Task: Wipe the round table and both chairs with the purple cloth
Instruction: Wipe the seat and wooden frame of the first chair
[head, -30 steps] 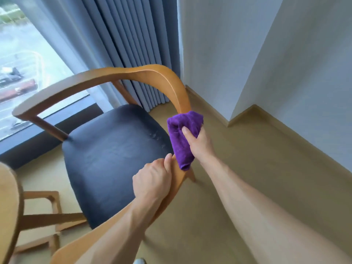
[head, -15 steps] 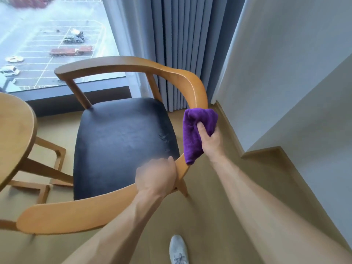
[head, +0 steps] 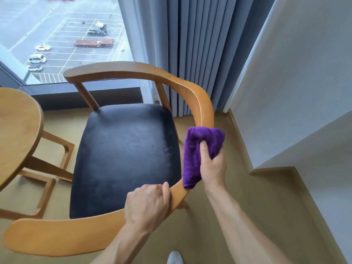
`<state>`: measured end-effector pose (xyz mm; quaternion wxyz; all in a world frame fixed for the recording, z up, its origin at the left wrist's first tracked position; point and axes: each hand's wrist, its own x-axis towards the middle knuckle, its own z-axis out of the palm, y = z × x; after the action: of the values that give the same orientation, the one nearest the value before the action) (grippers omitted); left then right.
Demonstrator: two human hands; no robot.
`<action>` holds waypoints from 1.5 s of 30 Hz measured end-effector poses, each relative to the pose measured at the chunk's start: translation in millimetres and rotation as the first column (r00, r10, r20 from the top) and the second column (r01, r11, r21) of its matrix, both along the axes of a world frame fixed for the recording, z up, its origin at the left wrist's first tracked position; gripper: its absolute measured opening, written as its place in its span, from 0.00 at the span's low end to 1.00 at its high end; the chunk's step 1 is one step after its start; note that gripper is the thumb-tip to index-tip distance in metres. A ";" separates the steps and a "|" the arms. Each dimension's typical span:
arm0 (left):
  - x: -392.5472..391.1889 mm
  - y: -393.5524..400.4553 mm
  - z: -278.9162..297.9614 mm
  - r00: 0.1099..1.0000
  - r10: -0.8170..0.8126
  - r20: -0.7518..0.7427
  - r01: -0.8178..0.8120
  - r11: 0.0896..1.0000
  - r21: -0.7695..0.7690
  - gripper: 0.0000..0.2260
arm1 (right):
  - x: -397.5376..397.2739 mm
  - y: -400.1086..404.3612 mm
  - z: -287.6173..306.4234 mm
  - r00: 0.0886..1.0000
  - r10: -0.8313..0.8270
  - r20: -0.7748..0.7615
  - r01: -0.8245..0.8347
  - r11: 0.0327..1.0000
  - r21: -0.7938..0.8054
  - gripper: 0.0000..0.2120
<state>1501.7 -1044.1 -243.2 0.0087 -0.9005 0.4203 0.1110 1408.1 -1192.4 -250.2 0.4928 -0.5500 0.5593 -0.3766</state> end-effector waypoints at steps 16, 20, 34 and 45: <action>-33.1 -85.1 17.9 0.919 0.231 -0.319 -0.260 0.964 -0.050 0.18 | -1.0 -61.6 18.6 0.972 0.227 0.057 -0.231 0.970 0.080 0.16; -33.3 -152.2 23.8 0.557 0.503 -0.661 -0.718 0.691 -0.079 0.26 | -11.4 -50.8 11.9 0.967 0.251 0.052 -0.254 0.963 0.084 0.27; -53.9 -165.0 10.7 0.625 0.668 -0.404 -0.771 0.610 -0.184 0.36 | 35.8 -182.2 39.4 0.833 0.516 0.198 -0.552 0.765 0.332 0.35; -52.7 -169.1 11.4 0.621 0.689 -0.372 -0.776 0.608 -0.170 0.29 | 13.2 -151.6 28.6 0.853 0.505 0.134 -0.520 0.795 0.313 0.33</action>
<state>1449.0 -1213.2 -231.8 -0.2386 -0.9581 0.0190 0.1574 1421.3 -1344.0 -221.7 0.6751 -0.5795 0.4347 -0.1393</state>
